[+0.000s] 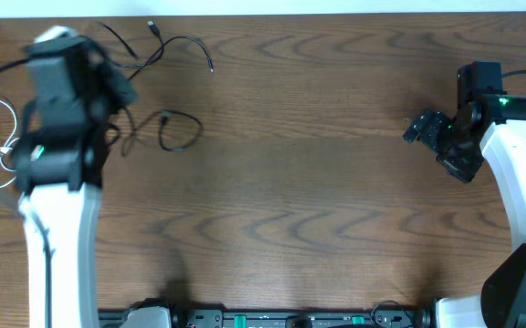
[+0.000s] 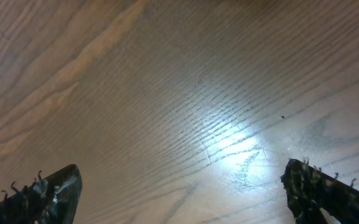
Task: Untangle cables
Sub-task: 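Drag the black cable toward the upper left with the left gripper, then lower the black cable beside the white cable at the left with the left gripper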
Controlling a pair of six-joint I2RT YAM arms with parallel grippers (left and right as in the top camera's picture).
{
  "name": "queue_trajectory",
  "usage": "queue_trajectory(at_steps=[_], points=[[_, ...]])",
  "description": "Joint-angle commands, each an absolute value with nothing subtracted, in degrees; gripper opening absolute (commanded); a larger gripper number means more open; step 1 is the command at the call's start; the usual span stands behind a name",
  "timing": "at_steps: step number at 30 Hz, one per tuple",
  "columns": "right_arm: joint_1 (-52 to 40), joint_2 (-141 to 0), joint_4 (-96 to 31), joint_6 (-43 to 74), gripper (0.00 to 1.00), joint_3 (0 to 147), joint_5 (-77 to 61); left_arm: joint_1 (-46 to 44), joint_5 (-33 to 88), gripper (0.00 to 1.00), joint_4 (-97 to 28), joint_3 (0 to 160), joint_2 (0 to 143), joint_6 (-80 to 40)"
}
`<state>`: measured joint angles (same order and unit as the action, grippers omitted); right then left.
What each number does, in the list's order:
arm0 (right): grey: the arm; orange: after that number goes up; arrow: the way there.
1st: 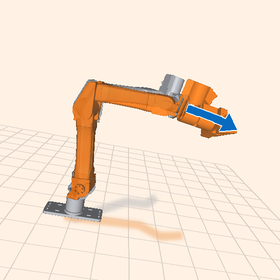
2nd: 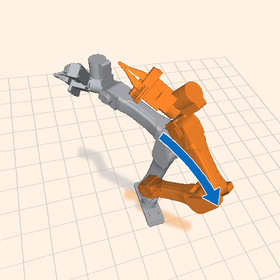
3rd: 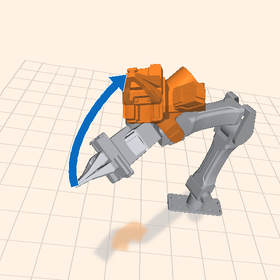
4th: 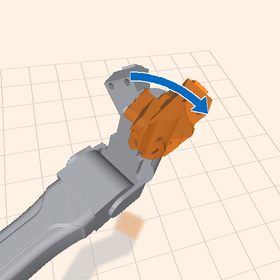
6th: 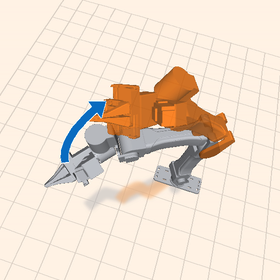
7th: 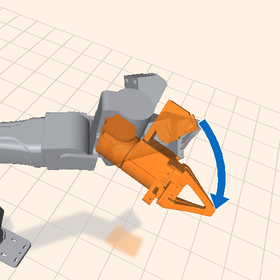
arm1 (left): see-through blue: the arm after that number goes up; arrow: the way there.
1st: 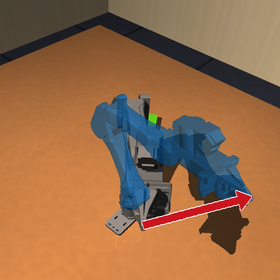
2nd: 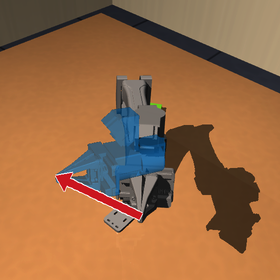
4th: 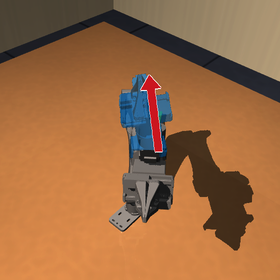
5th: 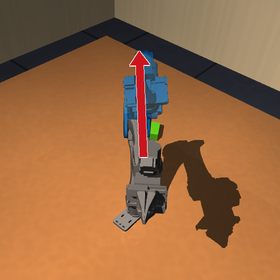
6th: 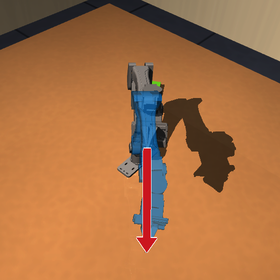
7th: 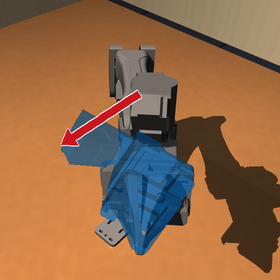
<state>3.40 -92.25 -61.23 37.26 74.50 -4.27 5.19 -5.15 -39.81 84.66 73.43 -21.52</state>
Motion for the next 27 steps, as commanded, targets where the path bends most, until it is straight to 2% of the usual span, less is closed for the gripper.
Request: queue_trajectory(at_steps=[1,6,11,17,27], points=[[3.33,-92.18,-61.28,37.67,0.99,74.52,-4.21,6.98,-7.16,0.07,-36.99,85.91,68.71,-16.99],[3.33,-92.18,-61.28,37.65,0.99,74.52,-4.21,7.81,-9.72,0.07,-38.61,85.84,68.25,-16.32],[3.33,-92.18,-61.28,37.65,0.99,74.52,-4.21,7.81,-26.20,0.07,-43.35,85.82,71.94,-16.95],[3.33,-92.18,-61.28,37.67,0.99,74.52,-4.21,7.81,-37.34,0.07,-48.03,85.82,78.41,-25.67],[3.33,-92.18,-61.28,37.65,0.99,74.52,-4.21,8.23,-40.14,0.07,-49.36,85.82,88.92,-29.82]])
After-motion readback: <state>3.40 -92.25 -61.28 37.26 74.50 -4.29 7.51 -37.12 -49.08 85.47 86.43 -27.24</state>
